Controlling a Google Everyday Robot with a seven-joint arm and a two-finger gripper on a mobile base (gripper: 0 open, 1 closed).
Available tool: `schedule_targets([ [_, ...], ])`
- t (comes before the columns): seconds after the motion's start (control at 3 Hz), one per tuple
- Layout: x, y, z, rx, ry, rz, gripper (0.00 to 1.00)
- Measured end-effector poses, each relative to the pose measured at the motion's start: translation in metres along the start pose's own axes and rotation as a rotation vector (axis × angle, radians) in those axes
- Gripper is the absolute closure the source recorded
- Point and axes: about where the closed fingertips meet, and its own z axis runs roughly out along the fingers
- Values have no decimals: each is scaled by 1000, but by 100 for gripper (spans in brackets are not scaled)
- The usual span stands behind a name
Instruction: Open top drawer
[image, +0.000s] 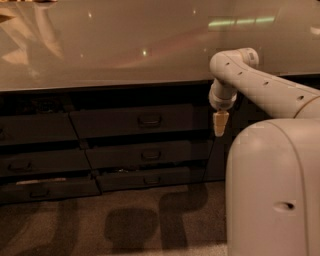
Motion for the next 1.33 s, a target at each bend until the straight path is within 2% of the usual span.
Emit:
schedule_targets([
  [0.33, 4, -8, 15, -26, -102, 45, 0],
  [0.67, 4, -8, 15, -26, -102, 45, 0],
  [1.0, 4, -8, 15, -26, -102, 45, 19],
  [1.33, 4, -8, 15, -26, -102, 45, 42],
])
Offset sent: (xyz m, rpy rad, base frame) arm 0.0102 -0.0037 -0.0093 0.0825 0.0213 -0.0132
